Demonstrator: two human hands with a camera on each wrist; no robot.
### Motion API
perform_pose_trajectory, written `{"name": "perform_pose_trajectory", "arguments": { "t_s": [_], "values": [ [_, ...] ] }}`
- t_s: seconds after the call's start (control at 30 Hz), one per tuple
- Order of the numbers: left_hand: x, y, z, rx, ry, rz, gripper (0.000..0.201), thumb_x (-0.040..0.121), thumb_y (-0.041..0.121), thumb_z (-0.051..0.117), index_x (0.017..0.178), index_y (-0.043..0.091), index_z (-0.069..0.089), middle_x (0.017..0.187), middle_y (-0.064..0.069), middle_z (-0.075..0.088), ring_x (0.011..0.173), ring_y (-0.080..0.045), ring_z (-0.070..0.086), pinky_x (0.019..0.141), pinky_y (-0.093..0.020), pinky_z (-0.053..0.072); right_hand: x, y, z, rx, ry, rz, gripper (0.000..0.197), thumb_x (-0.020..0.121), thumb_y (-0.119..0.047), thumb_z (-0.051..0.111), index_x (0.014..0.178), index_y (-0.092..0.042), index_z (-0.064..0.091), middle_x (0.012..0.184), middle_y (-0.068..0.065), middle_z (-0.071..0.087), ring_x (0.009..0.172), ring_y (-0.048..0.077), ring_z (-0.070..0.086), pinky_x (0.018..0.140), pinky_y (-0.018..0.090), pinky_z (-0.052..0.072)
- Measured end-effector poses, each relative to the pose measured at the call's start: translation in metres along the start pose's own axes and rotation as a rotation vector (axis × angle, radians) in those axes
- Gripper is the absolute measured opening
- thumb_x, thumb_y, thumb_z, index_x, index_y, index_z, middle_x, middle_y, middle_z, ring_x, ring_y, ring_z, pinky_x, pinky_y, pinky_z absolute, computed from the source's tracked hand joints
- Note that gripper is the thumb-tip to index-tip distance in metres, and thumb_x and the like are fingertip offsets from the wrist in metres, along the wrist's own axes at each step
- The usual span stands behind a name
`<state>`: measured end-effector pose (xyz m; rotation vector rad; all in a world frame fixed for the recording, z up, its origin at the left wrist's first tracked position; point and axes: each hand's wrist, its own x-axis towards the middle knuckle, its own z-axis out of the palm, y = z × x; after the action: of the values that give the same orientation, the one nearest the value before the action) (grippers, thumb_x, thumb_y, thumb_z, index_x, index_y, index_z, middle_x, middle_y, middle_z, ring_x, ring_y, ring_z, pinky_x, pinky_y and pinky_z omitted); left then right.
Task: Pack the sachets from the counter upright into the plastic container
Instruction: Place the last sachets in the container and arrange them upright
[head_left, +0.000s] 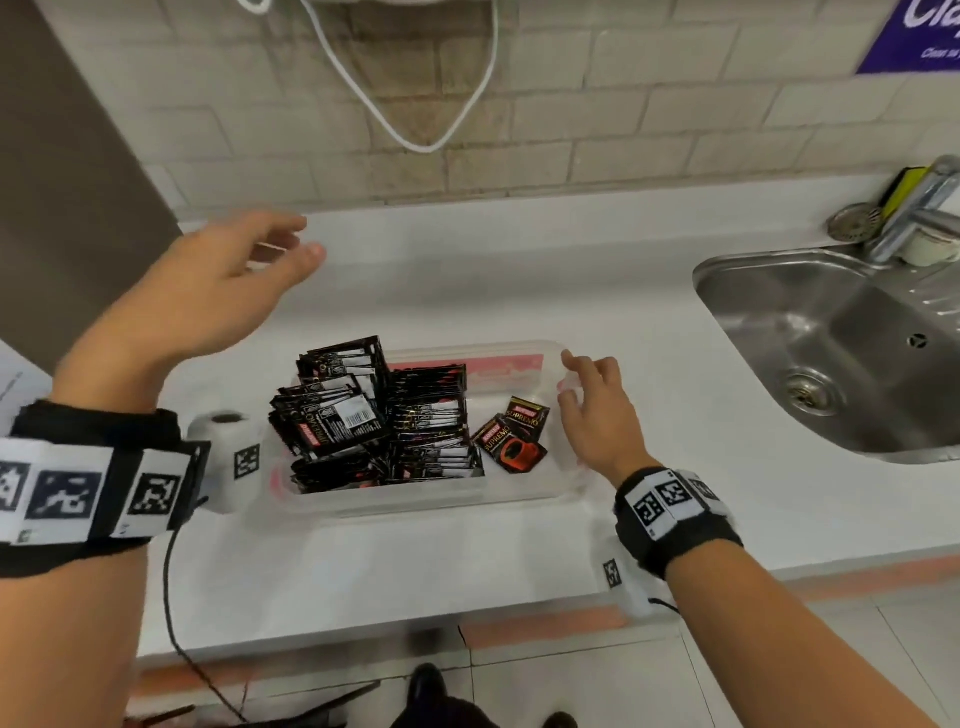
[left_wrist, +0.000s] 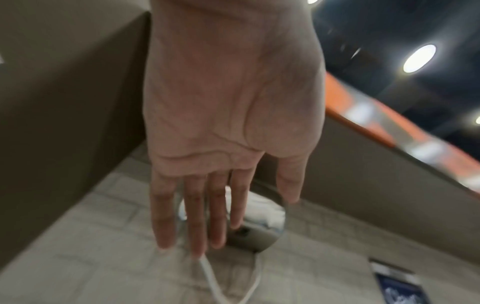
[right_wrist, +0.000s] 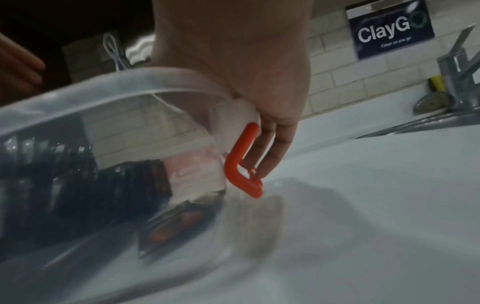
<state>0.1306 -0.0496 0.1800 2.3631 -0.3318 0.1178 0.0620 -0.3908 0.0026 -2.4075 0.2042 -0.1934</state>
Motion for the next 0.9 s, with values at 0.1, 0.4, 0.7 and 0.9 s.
{"name": "perform_pose_trajectory", "arguments": {
  "t_s": [0.1,0.4,0.7,0.9],
  "values": [
    [-0.005,0.062,0.024,0.07,-0.202,0.156,0.039,0.095,0.046,0.058,0.131,0.032,0.06,0.112,0.019,0.066,0.098,0.01,0.06,0.084,-0.019,0.045,0.0,0.0,0.004,0.064,0.044,0.006,0.042,0.105,-0.016,0.037,0.147,-0.014,0.045,0.135,0.011,0.042,0.105,0.028,0.058,0.086,0.036,0.049],
    [0.016,0.106,0.205,0.68,-0.878,-0.009,0.047,0.093,0.001,0.056,0.14,0.0,0.048,0.108,-0.008,0.061,0.093,-0.024,0.064,0.074,-0.029,0.054,-0.004,0.005,0.003,0.081,0.053,-0.011,0.046,0.105,-0.015,0.034,0.15,-0.018,0.044,0.136,0.009,0.044,0.102,0.028,0.059,0.083,0.041,0.052],
    [0.033,0.068,0.263,1.021,-1.033,-0.055,0.024,0.083,0.018,0.079,0.07,0.015,0.06,0.081,0.002,0.059,0.091,-0.021,0.058,0.078,-0.031,0.047,-0.006,0.003,0.003,0.055,0.031,0.019,0.047,0.106,-0.019,0.033,0.151,-0.024,0.041,0.141,0.006,0.04,0.098,0.03,0.06,0.077,0.039,0.051],
    [0.033,0.067,0.27,1.112,-0.996,0.057,0.037,0.076,0.032,0.085,0.103,0.011,0.073,0.1,-0.005,0.07,0.095,-0.025,0.068,0.091,-0.038,0.056,-0.007,0.001,0.001,0.056,0.014,0.034,0.047,0.106,-0.02,0.033,0.152,-0.024,0.04,0.142,0.007,0.039,0.096,0.032,0.061,0.076,0.043,0.053]
  ]
}}
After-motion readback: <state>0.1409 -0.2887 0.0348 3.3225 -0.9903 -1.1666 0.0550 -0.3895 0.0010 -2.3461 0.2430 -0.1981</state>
